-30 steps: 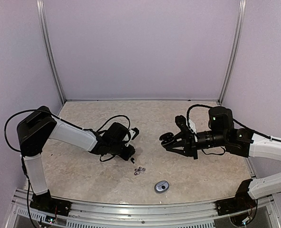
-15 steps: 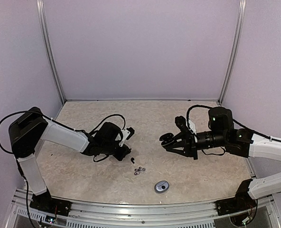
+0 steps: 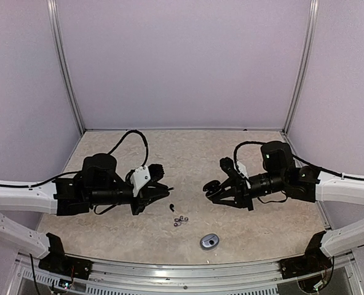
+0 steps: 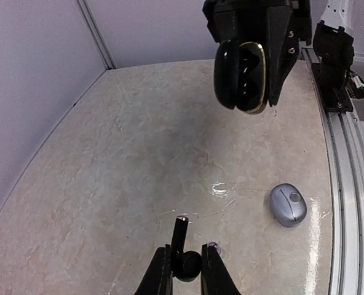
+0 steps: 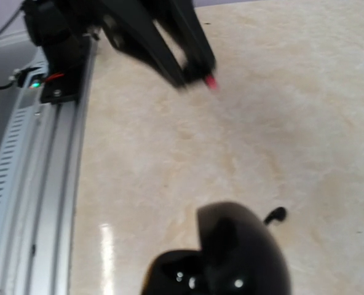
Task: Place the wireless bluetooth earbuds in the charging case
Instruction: Insert the left earbud into the left side groove of the charging case.
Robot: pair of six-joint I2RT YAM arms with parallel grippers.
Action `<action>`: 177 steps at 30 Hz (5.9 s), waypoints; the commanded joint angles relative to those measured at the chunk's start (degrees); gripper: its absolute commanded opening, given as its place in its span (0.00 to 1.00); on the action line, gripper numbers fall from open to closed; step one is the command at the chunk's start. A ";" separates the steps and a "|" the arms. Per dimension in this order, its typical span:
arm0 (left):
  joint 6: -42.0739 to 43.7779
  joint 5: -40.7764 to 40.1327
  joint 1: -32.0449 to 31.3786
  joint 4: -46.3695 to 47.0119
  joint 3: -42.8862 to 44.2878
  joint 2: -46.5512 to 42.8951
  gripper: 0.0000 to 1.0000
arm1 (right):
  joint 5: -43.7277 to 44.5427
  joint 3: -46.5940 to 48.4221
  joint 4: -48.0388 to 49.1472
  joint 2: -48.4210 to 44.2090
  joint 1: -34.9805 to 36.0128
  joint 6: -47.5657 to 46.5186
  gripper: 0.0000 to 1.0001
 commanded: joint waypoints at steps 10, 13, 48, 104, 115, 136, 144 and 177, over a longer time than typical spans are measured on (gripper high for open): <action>19.68 -19.41 -18.28 -20.01 10.70 -3.11 0.11 | -10.57 2.23 -0.38 4.34 3.10 3.86 0.01; 21.95 -20.16 -20.17 -22.73 13.61 -1.53 0.11 | -11.19 1.27 1.15 4.27 3.96 3.26 0.00; 28.91 -20.41 -25.19 -28.01 24.62 9.99 0.11 | -10.01 1.96 1.27 5.23 7.62 2.09 0.00; 25.69 -21.25 -26.68 -27.21 21.43 2.82 0.12 | 0.06 -5.41 5.93 -8.12 10.04 -17.05 0.00; 25.95 -20.62 -26.84 -26.45 20.88 2.62 0.12 | 8.46 -3.28 2.48 -9.60 15.42 -28.56 0.00; 25.24 -29.63 -27.82 -30.04 26.13 10.95 0.12 | 11.94 4.09 -5.17 -1.33 16.40 -12.48 0.00; 26.54 -31.65 -27.91 -31.49 26.56 12.52 0.12 | 10.51 4.80 -7.22 -0.01 16.32 -7.78 0.00; 29.06 -31.88 -28.25 -32.95 27.04 14.15 0.11 | 6.77 6.86 -6.66 3.24 16.05 2.22 0.00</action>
